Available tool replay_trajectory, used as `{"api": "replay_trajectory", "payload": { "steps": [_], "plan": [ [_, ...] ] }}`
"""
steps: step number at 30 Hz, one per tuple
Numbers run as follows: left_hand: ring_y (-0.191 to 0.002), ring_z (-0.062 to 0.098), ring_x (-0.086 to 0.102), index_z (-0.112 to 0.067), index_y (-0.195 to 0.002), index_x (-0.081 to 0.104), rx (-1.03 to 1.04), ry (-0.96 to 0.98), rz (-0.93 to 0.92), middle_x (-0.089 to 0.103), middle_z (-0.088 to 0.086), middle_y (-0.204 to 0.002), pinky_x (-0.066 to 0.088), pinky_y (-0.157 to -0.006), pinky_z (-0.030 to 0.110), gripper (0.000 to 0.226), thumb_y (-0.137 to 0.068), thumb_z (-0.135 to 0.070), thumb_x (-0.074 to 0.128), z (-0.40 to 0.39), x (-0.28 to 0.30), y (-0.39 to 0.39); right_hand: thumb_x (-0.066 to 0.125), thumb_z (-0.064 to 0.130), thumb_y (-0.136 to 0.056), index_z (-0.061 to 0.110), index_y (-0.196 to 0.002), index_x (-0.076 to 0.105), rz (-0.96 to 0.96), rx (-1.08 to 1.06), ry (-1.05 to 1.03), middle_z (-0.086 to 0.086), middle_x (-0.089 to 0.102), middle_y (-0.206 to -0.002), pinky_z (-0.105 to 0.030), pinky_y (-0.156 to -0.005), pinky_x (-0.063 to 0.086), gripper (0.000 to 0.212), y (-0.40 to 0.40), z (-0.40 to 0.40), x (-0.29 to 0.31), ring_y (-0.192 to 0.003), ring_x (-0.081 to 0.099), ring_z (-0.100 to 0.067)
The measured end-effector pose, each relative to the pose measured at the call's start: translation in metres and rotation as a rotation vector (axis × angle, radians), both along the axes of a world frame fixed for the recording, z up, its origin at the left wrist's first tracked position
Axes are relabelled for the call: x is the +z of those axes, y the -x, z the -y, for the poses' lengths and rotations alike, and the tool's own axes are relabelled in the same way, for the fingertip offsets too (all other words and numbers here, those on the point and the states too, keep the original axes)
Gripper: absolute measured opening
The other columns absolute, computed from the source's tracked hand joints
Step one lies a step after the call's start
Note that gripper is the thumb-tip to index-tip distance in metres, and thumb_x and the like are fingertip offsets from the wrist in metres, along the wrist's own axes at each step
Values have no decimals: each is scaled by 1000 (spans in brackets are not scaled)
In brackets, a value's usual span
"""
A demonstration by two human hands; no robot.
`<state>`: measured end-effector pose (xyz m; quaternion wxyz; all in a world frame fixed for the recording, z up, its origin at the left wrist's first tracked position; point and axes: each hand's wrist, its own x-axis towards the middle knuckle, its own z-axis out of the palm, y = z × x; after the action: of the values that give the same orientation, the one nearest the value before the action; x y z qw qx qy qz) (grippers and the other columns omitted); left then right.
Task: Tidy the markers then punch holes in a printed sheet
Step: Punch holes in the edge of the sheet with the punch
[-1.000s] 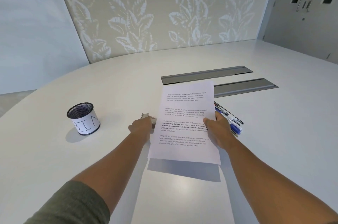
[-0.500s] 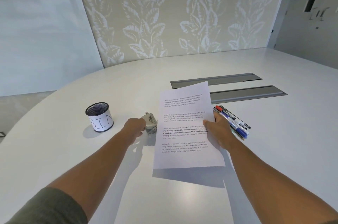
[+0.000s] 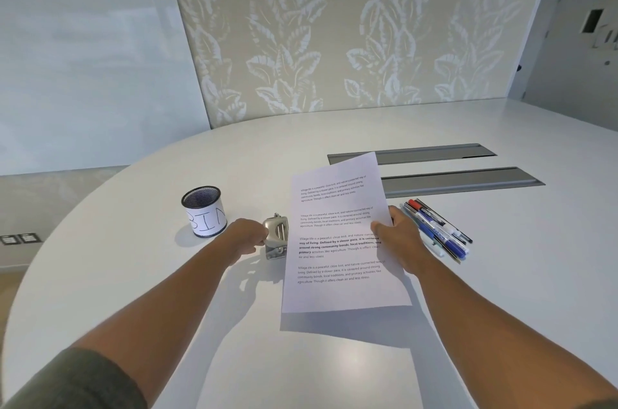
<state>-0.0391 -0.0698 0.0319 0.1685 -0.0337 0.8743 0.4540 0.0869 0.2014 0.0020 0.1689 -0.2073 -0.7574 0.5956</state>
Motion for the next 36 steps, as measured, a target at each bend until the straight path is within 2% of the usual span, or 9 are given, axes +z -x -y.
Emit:
{"api": "replay_trajectory", "payload": {
  "steps": [4,8,12,15,23,29,33,36],
  "plan": [
    [-92,16,61,3,-112,66,-12,19,3,64,9,-100,47,-65,21,27,-93,-4,48,7,1,-2,57,9,-92,17,-111,59,6,13,-9,-3,70,-109,-32,-72,55,20,0,1,1,-94,67,-23],
    [-89,15,61,0,-108,67,-23,26,-7,64,8,-98,48,-66,21,24,-92,-6,49,13,3,-3,57,11,-92,17,-112,59,22,21,-34,-3,70,-109,-42,-82,59,21,1,2,2,-96,68,-25],
    [-91,15,62,0,-107,67,-45,21,-4,65,9,-99,49,-67,20,24,-92,-4,49,17,4,-5,56,10,-92,17,-109,60,25,31,-39,-5,71,-107,-48,-86,58,19,3,7,2,-97,68,-27],
    [-91,16,62,-3,-98,66,-57,16,-6,65,9,-96,50,-69,20,18,-92,-4,49,18,5,-6,56,11,-91,18,-108,60,40,28,-53,-4,70,-106,-49,-87,57,19,5,10,2,-96,68,-28],
    [-77,9,62,-7,-85,64,-65,6,-11,63,3,-81,51,-70,21,15,-91,-4,51,20,3,-6,56,11,-91,17,-109,60,109,82,-74,-3,70,-104,-37,-76,56,19,6,19,-2,-92,67,-24],
    [-73,9,60,-7,-81,61,-95,23,1,63,4,-80,50,-66,20,16,-93,-5,51,21,-1,-9,59,13,-90,20,-110,61,161,99,8,1,70,-104,-32,-69,54,21,4,28,-8,-91,68,-19],
    [-73,9,60,-3,-97,64,-97,45,33,64,5,-80,51,-67,21,12,-94,-7,53,25,-6,-8,60,12,-88,18,-108,61,206,97,55,-3,72,-105,-37,-80,57,21,4,32,-18,-94,69,-22],
    [-78,15,62,-2,-100,65,-117,79,49,67,8,-83,55,-76,25,14,-94,-9,55,28,-11,-9,61,9,-86,16,-109,62,242,99,80,-4,72,-106,-43,-90,56,24,3,33,-25,-97,69,-24]
  ]
}}
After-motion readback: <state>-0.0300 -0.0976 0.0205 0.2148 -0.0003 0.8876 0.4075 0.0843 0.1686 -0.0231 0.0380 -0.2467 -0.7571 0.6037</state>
